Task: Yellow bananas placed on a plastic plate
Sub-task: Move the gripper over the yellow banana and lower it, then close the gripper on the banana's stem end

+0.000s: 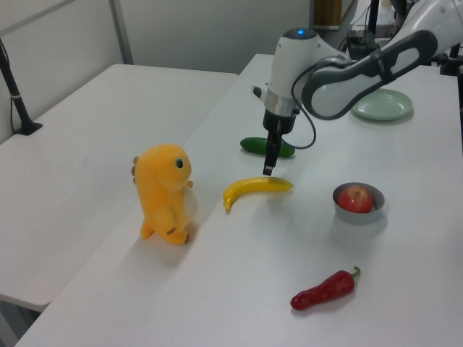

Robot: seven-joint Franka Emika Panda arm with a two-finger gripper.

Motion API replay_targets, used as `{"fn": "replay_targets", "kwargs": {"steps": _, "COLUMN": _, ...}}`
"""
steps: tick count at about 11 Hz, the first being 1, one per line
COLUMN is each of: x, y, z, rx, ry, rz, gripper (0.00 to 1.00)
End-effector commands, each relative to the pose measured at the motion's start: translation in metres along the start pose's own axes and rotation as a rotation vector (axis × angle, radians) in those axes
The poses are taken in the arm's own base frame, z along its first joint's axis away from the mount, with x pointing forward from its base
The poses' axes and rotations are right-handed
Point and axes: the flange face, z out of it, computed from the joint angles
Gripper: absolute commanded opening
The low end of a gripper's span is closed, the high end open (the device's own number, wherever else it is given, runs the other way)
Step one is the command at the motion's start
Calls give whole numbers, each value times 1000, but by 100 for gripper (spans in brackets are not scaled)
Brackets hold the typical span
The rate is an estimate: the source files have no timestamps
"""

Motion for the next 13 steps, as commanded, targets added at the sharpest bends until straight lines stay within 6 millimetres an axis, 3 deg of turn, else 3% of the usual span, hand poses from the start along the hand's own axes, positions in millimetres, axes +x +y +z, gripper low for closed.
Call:
{"fn": "replay_targets", "kwargs": {"steps": 1, "x": 1, "y": -14, "z": 28, "rx": -37, "ry": 11, "rz": 22, "gripper": 100}}
{"fn": "replay_targets", "kwargs": {"steps": 5, "x": -2, "y": -20, "z": 46, "rx": -63, "ry": 3, "rz": 17, "gripper": 99}}
{"fn": "replay_targets", "kwargs": {"steps": 8, "x": -2, "y": -24, "z": 46, "rx": -59, "ry": 2, "rz": 12, "gripper": 58}}
{"fn": "replay_targets", "kwargs": {"steps": 10, "x": -2, "y": -24, "z": 46, "rx": -59, "ry": 2, "rz": 12, "gripper": 22}}
{"fn": "replay_targets", "kwargs": {"steps": 12, "x": -1, "y": -25, "z": 46, "rx": -62, "ry": 3, "rz": 6, "gripper": 4}}
{"fn": "replay_targets", "kwargs": {"steps": 13, "x": -1, "y": -25, "z": 46, "rx": -63, "ry": 3, "rz": 3, "gripper": 1}}
